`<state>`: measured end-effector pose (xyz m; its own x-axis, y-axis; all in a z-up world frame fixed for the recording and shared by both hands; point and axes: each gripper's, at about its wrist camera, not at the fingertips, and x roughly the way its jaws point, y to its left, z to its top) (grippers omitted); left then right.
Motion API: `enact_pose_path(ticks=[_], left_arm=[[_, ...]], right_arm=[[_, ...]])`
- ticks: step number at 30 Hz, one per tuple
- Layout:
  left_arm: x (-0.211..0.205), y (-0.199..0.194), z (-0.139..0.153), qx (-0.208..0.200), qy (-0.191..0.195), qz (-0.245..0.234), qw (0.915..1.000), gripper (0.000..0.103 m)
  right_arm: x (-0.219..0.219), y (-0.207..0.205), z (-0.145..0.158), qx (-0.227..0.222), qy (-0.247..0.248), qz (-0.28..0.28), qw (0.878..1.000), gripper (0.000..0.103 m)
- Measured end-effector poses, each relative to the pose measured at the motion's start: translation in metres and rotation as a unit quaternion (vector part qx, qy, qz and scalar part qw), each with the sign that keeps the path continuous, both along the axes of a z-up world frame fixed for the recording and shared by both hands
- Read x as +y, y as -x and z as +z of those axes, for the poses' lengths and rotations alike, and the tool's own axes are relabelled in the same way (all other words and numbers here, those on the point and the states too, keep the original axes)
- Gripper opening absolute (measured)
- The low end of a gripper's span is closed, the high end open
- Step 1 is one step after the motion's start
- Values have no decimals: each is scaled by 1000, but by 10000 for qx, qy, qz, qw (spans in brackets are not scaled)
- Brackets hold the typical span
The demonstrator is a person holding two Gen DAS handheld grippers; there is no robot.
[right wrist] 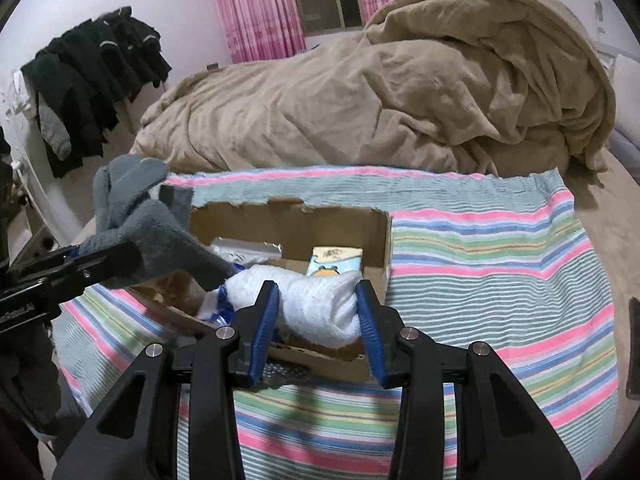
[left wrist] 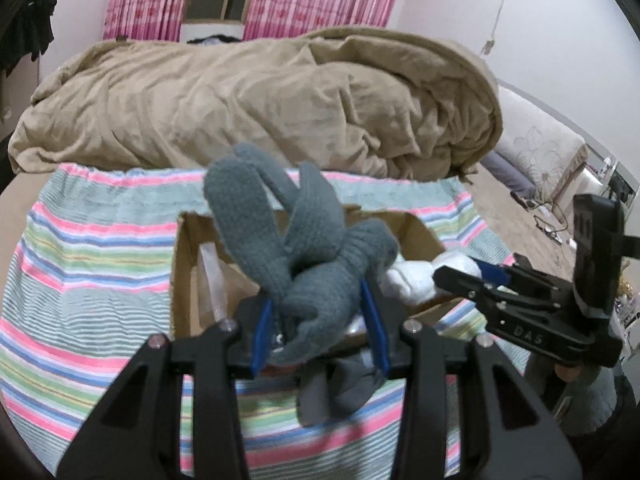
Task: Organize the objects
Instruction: 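Place the white socks and grey glove into the box and open both tools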
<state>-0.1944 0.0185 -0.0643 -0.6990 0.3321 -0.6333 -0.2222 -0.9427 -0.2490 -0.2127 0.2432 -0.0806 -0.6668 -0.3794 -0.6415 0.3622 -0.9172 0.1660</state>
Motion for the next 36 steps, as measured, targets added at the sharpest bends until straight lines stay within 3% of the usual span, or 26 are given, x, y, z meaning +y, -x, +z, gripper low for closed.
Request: enact_pose_path(ticks=[15, 17, 22, 24, 36], left_arm=[[6, 26, -33, -625, 412, 110, 9971, 47], [7, 26, -29, -608, 464, 113, 9970, 49], [0, 16, -16, -465, 456, 300, 9974, 58], [-4, 11, -9, -416, 407, 375, 9976, 68], [-21, -48, 40, 63, 357, 503, 9981, 70]], right_arm=[[-15, 5, -24, 65, -626, 32, 9980, 47], [-16, 5, -23, 70, -619, 28, 9981, 50], [-17, 0, -14, 44, -372, 100, 9992, 76], [-18, -4, -8, 110, -357, 58, 9993, 81], [-14, -38, 36, 387, -135, 56, 9991, 81]])
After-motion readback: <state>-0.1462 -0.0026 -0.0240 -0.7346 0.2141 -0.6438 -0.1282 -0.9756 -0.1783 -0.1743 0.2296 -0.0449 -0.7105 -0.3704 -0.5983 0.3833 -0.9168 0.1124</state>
